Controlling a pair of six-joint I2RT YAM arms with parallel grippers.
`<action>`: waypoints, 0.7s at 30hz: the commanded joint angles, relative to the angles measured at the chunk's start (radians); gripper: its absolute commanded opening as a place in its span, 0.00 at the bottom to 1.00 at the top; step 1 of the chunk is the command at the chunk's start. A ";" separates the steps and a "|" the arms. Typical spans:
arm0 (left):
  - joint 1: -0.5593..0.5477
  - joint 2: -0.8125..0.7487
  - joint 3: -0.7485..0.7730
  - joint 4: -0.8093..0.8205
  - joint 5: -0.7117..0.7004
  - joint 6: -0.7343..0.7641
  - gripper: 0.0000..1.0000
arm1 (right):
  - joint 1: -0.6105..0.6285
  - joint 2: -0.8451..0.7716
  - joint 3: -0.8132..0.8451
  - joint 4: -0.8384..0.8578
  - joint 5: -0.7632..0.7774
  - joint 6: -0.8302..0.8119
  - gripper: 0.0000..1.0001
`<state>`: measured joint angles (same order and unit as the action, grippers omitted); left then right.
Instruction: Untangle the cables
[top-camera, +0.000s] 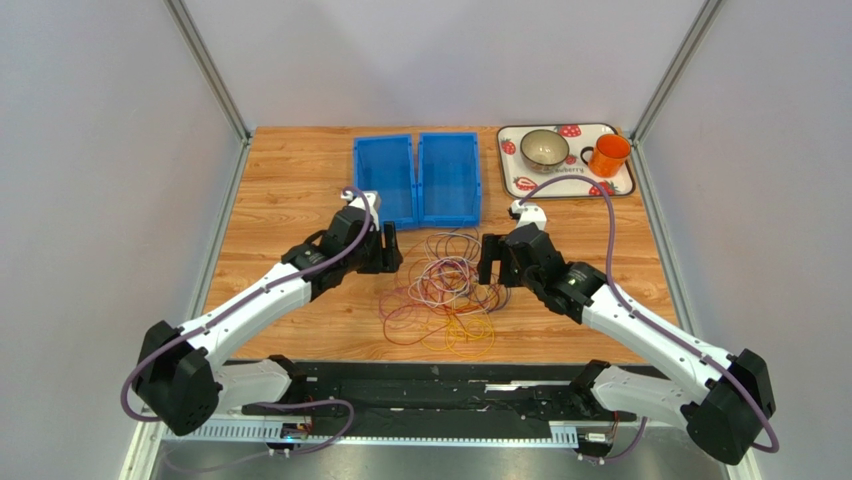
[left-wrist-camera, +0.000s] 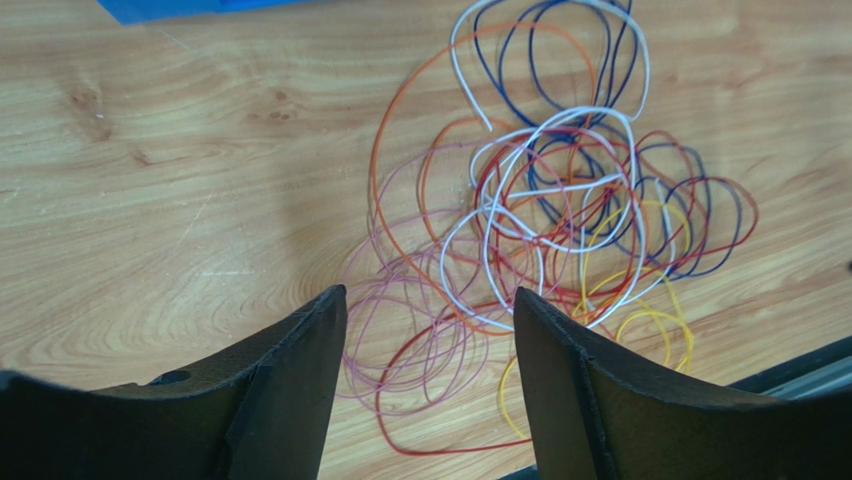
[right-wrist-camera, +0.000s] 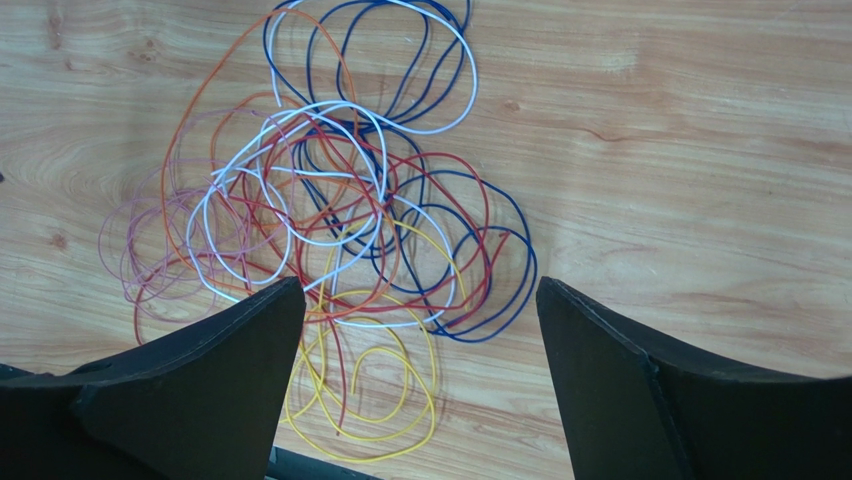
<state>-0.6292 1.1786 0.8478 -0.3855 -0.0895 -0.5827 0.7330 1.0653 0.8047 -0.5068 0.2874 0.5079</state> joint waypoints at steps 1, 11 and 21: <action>-0.052 0.024 0.019 -0.042 -0.055 0.011 0.67 | 0.006 -0.056 -0.028 -0.009 0.036 0.007 0.91; -0.211 -0.020 -0.101 -0.116 -0.142 -0.112 0.60 | 0.006 -0.073 -0.071 -0.018 0.052 0.006 0.91; -0.227 0.012 -0.138 -0.081 -0.125 -0.124 0.58 | 0.006 -0.010 -0.067 0.010 0.049 -0.019 0.91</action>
<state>-0.8513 1.1721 0.6983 -0.5053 -0.2157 -0.6983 0.7330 1.0321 0.7273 -0.5335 0.3202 0.5034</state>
